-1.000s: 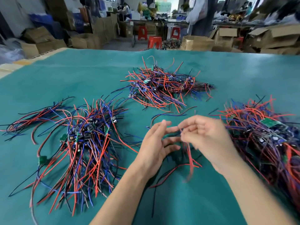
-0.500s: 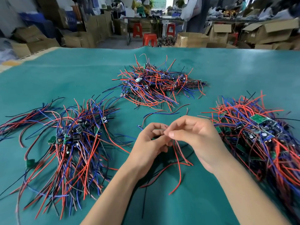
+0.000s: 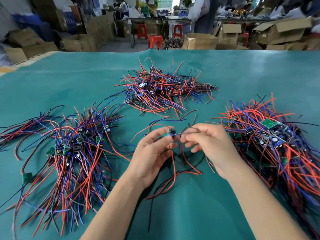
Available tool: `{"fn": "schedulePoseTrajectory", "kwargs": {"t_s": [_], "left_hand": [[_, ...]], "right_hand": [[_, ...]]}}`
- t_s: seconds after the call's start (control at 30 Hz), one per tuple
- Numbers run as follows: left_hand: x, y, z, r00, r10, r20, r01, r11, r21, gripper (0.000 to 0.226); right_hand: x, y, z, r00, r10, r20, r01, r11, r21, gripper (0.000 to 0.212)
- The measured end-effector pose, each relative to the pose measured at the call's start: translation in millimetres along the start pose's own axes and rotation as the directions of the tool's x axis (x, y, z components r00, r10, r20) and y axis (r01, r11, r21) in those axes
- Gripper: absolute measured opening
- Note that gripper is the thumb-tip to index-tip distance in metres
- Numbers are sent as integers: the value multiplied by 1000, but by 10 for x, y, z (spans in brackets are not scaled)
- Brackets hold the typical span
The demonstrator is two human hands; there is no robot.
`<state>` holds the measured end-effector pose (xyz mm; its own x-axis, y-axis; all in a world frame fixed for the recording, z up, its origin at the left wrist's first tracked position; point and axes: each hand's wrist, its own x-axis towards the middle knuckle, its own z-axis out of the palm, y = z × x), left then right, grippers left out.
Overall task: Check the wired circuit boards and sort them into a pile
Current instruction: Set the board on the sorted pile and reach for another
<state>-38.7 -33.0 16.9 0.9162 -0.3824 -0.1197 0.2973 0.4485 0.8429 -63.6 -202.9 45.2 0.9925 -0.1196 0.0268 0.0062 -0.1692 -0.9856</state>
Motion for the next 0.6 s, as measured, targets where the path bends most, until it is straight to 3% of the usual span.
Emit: {"fn": "schedulePoseTrajectory", "kwargs": {"t_s": [0.13, 0.23, 0.37, 0.47, 0.6], "left_hand": [[9, 4, 4, 999, -15, 40, 14, 1000, 19, 32], [8, 8, 15, 999, -15, 38, 15, 1000, 6, 37], [15, 12, 27, 998, -44, 41, 45, 998, -34, 25], [0, 3, 31, 995, -31, 96, 27, 999, 45, 21], [-17, -23, 13, 993, -10, 114, 5, 999, 47, 36]], "right_hand": [[-10, -1, 27, 1000, 18, -25, -16, 997, 73, 10], [-35, 12, 94, 999, -44, -11, 43, 998, -42, 25], [-30, 43, 133, 991, -114, -73, 103, 985, -139, 28], [-30, 48, 156, 980, -183, -74, 161, 958, -237, 27], [-12, 44, 117, 993, -112, -26, 106, 982, -158, 30]]}}
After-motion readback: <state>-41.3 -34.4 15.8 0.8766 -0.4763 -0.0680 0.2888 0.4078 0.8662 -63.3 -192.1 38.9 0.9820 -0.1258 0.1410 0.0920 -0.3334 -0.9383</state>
